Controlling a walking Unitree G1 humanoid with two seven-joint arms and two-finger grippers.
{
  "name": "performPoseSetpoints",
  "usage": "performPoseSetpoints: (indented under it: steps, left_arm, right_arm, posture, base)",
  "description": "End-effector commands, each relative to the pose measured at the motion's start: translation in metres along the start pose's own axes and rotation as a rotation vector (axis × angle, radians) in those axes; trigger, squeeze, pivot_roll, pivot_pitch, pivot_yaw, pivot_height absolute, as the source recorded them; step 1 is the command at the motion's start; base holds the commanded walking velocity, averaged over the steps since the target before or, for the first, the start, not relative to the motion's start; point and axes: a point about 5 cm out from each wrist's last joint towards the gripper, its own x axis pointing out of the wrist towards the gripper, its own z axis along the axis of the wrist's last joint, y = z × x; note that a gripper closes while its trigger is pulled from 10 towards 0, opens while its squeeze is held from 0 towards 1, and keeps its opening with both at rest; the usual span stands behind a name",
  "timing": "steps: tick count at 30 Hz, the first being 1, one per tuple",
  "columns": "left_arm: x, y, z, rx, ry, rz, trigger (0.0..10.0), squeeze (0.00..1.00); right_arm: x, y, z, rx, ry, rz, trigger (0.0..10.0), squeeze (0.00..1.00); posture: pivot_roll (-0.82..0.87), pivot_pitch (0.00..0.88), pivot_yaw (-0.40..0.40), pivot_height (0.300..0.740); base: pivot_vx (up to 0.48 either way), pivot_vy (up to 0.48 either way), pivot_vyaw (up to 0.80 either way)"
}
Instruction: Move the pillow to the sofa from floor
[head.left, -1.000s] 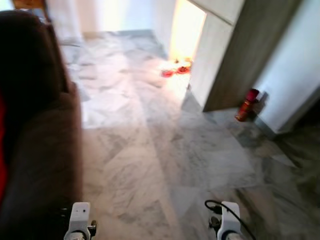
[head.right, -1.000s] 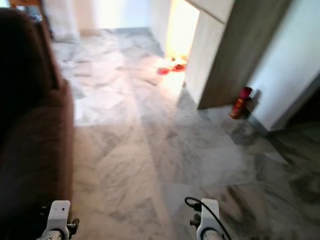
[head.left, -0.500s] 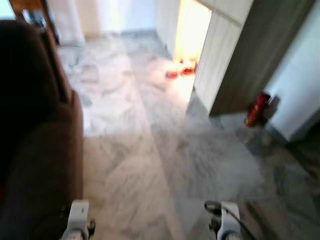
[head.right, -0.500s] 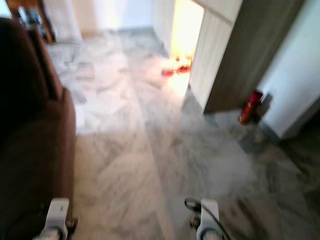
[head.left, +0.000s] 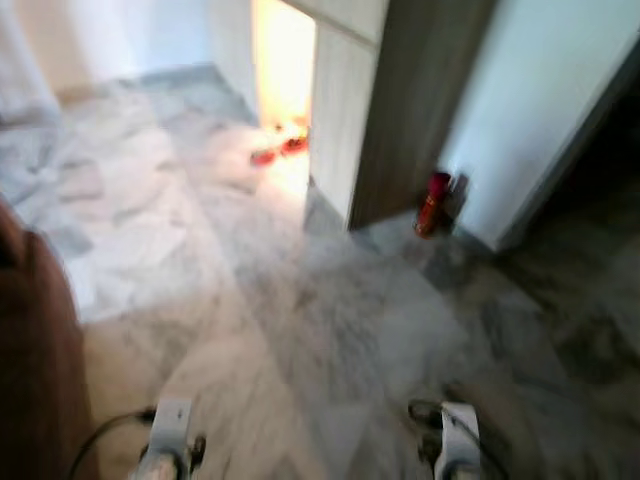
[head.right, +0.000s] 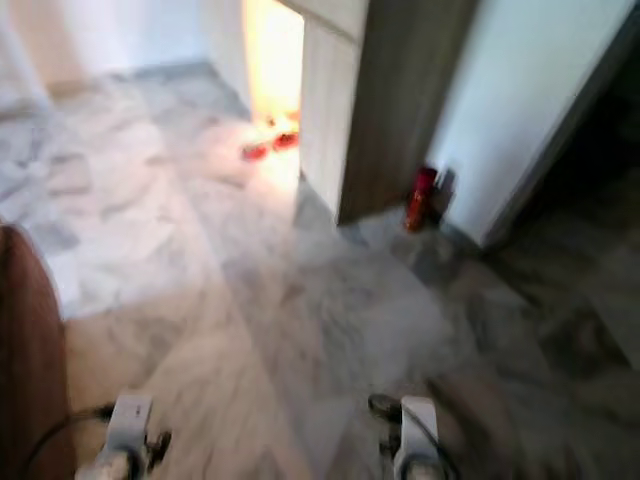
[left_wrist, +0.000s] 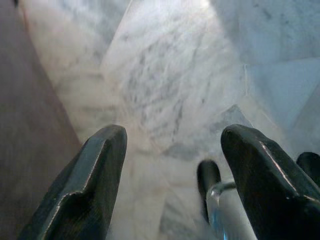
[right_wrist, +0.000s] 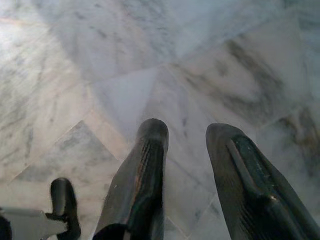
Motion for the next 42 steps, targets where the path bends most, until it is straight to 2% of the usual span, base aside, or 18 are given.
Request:
performPoseSetpoints:
  steps: [1,11,19,42]
  left_arm:
    - [-0.001,-0.004,-0.008,-0.001,0.032,-0.006,10.0,0.0]
    - [-0.001,-0.008,-0.008,-0.037,0.024,-0.017,10.0,0.0]
    - [-0.002,-0.015,-0.009,-0.033,0.026,-0.03,10.0,0.0]
    - [-0.001,-0.017,-0.006,-0.038,0.021,-0.037,10.0,0.0]
  right_arm:
    - [-0.001,-0.007,-0.002,-0.002,0.012,-0.019,10.0,0.0]
    - [-0.001,-0.009,0.0,0.009,-0.009,-0.037,10.0,0.0]
    - [0.0,-0.01,0.001,-0.011,-0.002,-0.035,10.0,0.0]
    - [0.0,-0.013,0.002,-0.02,-0.004,-0.039,10.0,0.0]
  posture:
    - [0.04,0.0,-0.046,0.74]
    - [0.04,0.0,-0.059,0.74]
    - [0.04,0.0,-0.067,0.74]
    - [0.04,0.0,-0.073,0.74]
  base:
    - [0.0,0.0,-0.63]
    - [0.0,0.0,-0.06]
    - [0.0,0.0,0.0]
    - [0.0,0.0,0.0]
